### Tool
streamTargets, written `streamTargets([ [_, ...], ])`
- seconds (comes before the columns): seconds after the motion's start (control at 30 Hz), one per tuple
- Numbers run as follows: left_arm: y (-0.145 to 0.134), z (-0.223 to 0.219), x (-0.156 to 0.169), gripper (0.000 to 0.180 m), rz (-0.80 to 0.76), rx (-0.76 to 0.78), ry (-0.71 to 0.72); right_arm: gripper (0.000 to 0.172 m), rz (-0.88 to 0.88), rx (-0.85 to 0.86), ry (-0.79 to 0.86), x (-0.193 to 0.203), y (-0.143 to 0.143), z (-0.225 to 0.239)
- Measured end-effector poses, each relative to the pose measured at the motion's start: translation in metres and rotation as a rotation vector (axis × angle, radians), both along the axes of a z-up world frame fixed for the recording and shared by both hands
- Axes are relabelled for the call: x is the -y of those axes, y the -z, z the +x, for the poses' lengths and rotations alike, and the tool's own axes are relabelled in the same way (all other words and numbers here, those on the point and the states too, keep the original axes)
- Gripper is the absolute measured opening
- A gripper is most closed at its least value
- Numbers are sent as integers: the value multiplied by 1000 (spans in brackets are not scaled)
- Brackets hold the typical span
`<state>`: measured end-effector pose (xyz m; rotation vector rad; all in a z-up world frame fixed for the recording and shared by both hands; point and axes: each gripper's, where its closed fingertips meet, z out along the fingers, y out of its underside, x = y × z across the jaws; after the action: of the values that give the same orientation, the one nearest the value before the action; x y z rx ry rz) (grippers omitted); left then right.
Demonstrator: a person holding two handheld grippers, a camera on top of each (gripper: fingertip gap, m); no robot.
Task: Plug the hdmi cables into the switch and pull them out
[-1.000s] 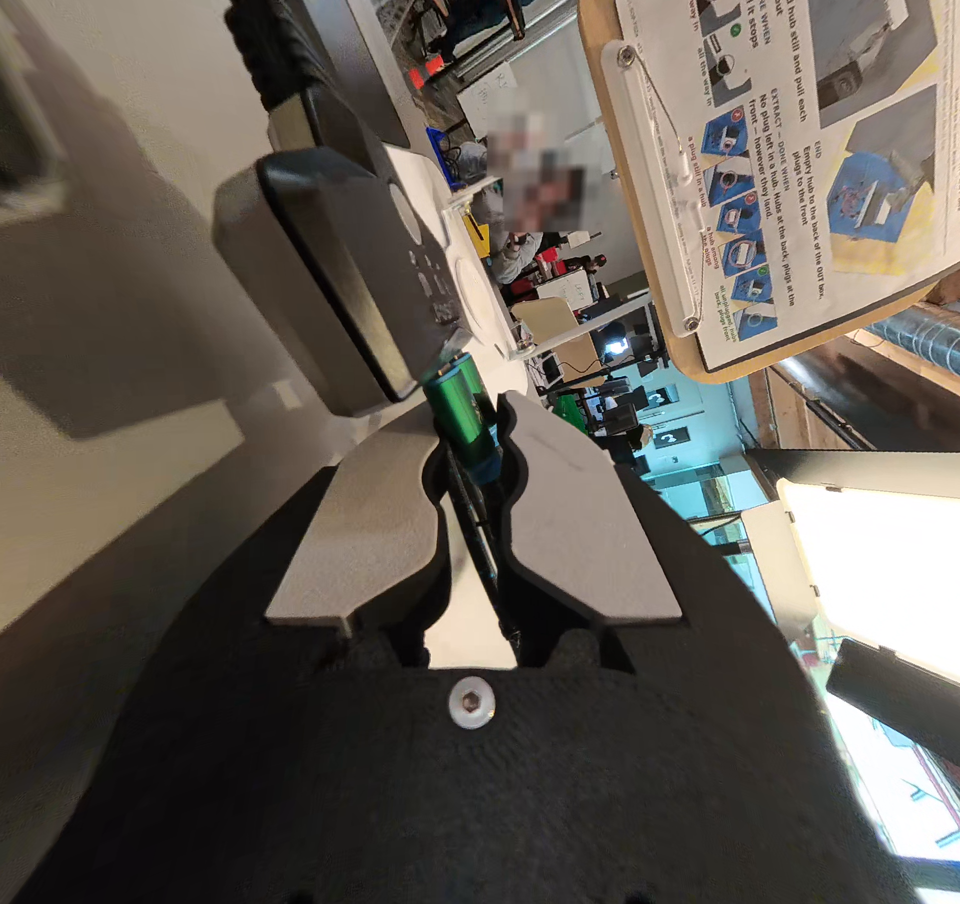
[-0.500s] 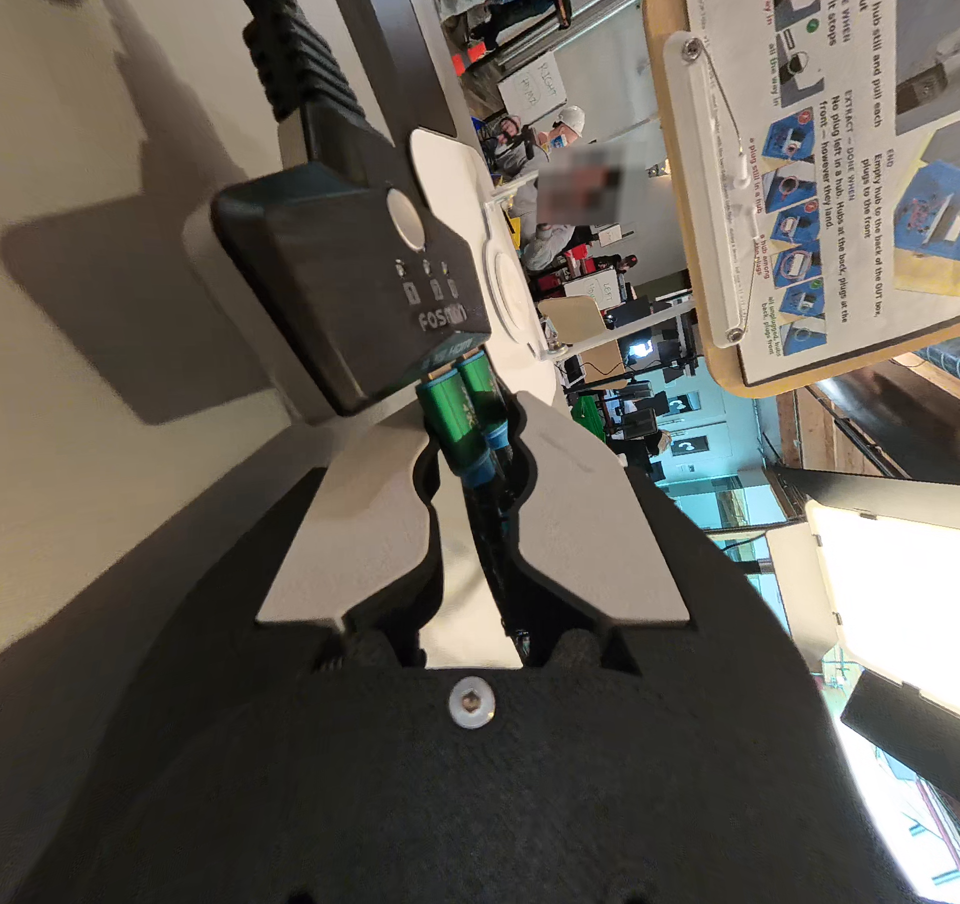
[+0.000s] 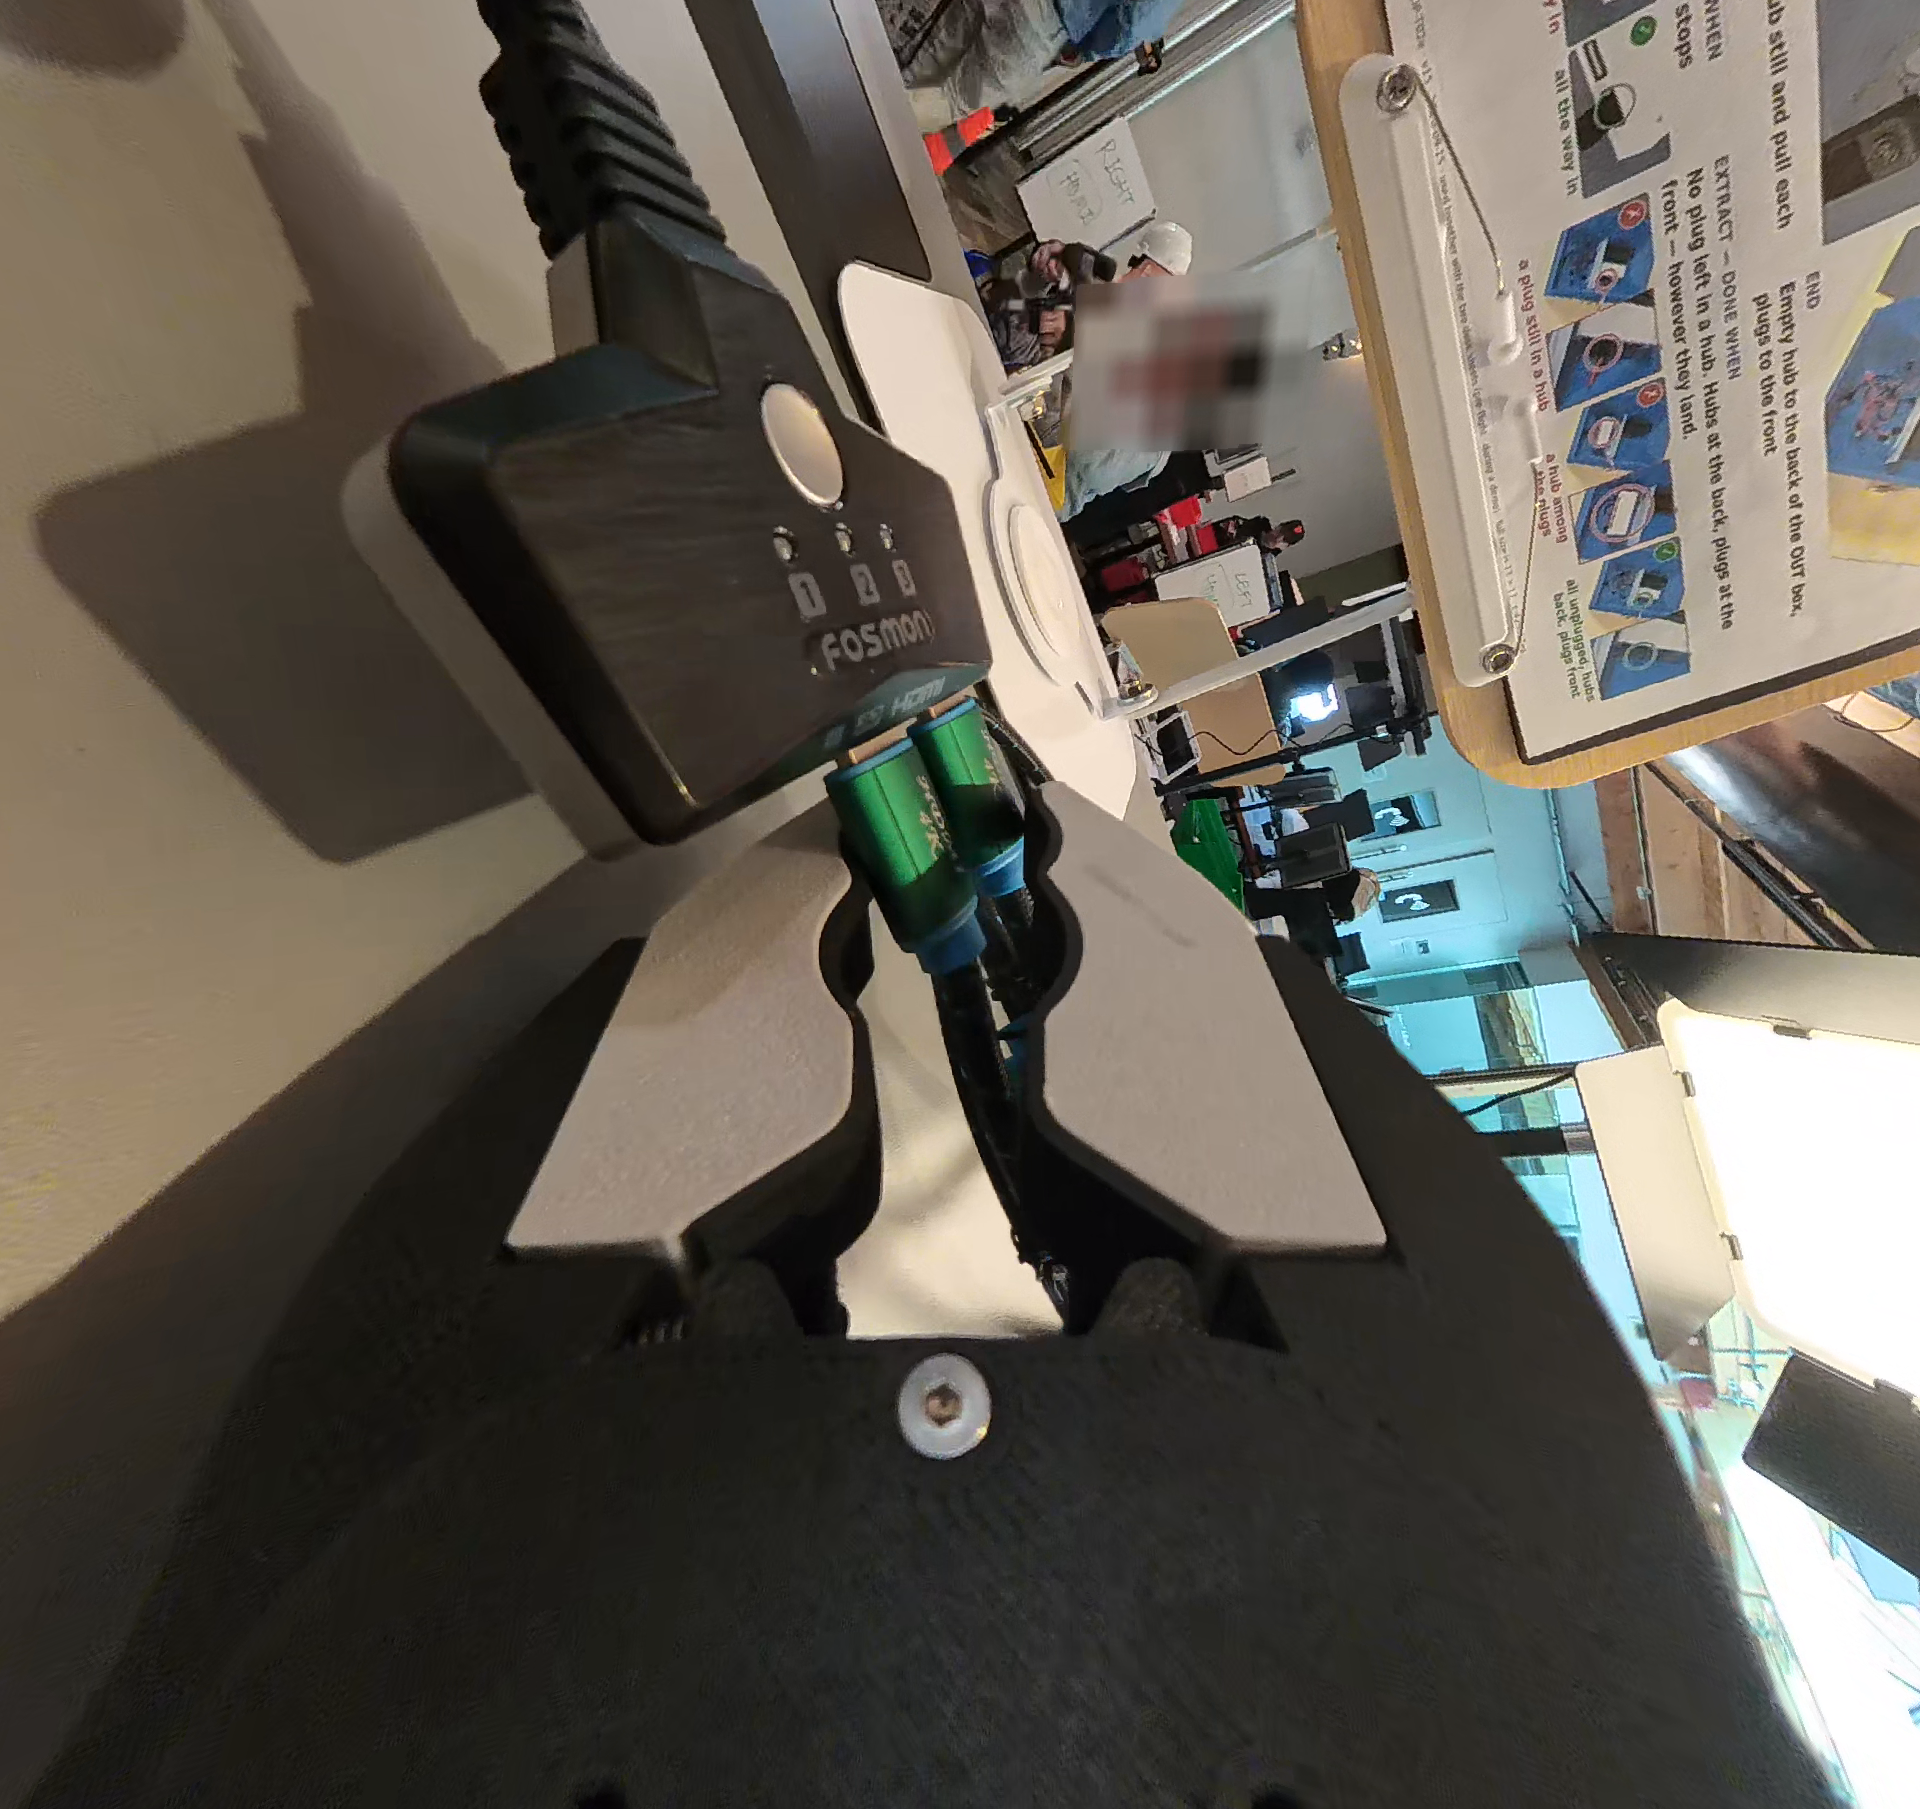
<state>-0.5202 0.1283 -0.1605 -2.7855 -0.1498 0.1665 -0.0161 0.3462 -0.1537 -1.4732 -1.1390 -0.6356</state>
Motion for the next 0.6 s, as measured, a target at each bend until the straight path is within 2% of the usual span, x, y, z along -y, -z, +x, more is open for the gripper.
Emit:
streamTargets([
  [0.13, 15, -4, -2, 29, -71, -45, 20, 26, -8, -11, -2, -1, 1, 0],
  [0.17, 18, -4, -2, 17, -81, -42, 37, 26, -10, -13, -2, -1, 1, 0],
  [0.27, 10, -3, -5, 10, -37, -48, 46, 27, -13, -18, -1, -1, 1, 0],
  [0.37, -28, 1, -10, 9, 71, -136, 56, 27, -15, -20, -1, -2, 1, 0],
  [0.47, -88, 20, -24, 8, 221, -260, 113, 27, -22, -26, -5, -3, 2, -1],
  [0.53, -127, 47, -36, 9, 295, -362, 197, 27, -29, -31, -10, -3, 2, -1],
  [0.6, -152, 91, -50, 10, 350, -383, 307, 28, -43, -41, -22, -2, 3, -3],
])
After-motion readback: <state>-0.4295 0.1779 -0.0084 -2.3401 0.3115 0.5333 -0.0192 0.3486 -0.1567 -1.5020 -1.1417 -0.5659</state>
